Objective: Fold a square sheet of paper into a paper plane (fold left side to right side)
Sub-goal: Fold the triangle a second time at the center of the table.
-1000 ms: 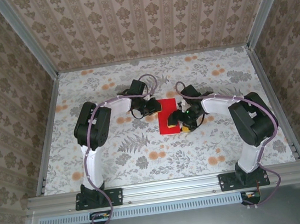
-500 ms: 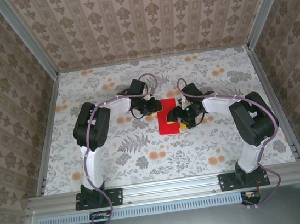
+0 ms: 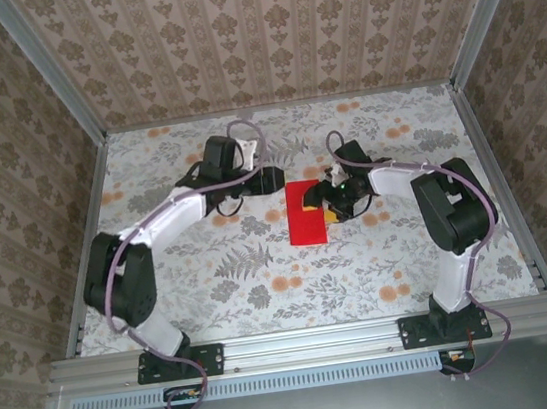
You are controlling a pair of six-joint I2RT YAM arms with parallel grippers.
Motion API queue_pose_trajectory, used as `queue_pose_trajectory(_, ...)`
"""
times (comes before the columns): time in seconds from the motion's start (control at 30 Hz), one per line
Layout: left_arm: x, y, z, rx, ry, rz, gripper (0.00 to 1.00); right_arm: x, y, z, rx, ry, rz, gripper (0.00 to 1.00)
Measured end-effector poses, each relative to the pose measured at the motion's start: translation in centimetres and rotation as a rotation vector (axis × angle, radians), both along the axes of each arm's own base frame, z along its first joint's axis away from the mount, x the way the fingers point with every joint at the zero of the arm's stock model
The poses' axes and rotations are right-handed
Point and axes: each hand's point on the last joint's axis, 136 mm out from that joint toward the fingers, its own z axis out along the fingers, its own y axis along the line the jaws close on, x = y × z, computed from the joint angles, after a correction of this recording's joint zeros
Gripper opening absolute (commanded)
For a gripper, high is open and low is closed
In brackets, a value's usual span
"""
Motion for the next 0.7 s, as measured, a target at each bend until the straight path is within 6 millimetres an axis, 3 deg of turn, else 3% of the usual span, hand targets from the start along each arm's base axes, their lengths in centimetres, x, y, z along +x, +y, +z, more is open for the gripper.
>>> queue_pose_trajectory(0.13, -3.9, -0.6, -1.0, 0.073, -0.07, -0.076, 0.65, 1.9, -0.2, 0.9, 0.009, -0.024, -0.018, 0.66)
queue_pose_trajectory(0.37, -11.6, -4.9, -3.6, 0.236, -0.197, -0.314, 0.7, 3.1, 0.2, 1.5, 0.03, -0.028, -0.017, 0.65)
queue_pose_trajectory(0.47, -12.9, -5.8, -4.4, 0.298, -0.234, -0.362, 0.72, 3.1, 0.2, 1.5, 0.029, -0.022, -0.018, 0.65)
queue_pose_trajectory(0.7, -13.7, -7.9, -7.3, 0.464, -0.294, -0.426, 0.77, 3.1, 0.2, 1.5, 0.028, -0.015, -0.02, 0.65)
